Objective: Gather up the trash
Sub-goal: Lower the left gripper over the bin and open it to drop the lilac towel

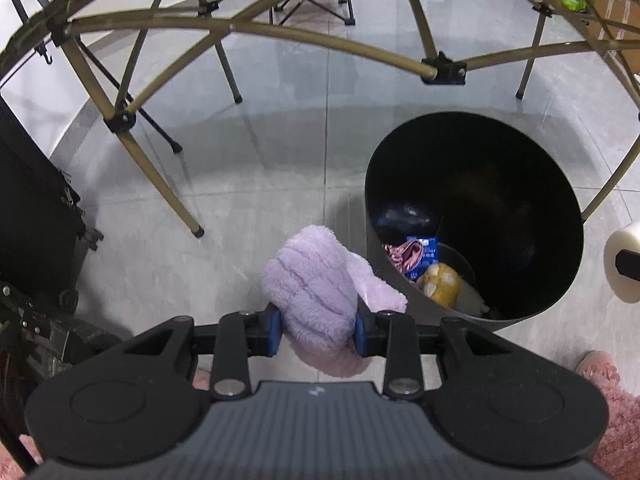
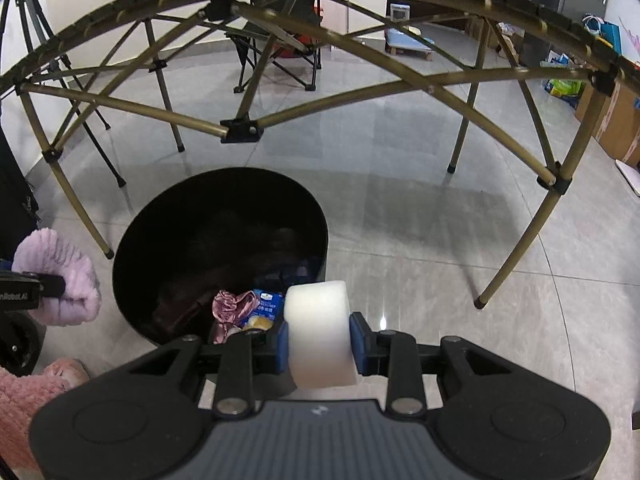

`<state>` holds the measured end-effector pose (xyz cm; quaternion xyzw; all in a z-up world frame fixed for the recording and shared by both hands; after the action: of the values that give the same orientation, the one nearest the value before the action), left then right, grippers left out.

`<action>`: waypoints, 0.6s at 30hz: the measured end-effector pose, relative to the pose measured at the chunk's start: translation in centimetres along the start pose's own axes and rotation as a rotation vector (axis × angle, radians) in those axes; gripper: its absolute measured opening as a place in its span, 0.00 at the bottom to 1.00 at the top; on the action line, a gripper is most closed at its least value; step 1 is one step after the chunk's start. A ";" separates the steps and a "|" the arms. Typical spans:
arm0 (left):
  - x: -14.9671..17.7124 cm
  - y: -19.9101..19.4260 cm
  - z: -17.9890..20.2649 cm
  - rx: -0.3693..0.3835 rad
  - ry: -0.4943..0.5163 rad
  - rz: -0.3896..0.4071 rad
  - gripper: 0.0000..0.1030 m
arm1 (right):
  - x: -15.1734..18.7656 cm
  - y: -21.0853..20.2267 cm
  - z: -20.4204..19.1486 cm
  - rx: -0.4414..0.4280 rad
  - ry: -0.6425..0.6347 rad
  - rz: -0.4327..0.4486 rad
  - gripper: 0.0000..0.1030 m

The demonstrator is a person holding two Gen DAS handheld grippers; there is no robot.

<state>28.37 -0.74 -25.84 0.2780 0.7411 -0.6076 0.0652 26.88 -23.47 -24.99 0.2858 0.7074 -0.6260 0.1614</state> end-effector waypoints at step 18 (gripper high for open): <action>-1.4 -0.6 0.8 0.045 -0.040 -0.015 0.32 | 0.3 1.9 0.6 0.024 0.025 -0.051 0.29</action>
<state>29.10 -2.02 -24.91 0.2615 0.7279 -0.6301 0.0690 27.73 -23.90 -26.79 0.2773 0.7089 -0.6347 0.1333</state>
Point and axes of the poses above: each gripper's, at about its wrist camera, not at the fingertips, and y roughly the way its jaws point, z to its right, x to its underside, the point moved 6 cm from there along y, roughly the way its jaws point, and after that the axes turned 15 degrees about y, right-handed, at the moved point
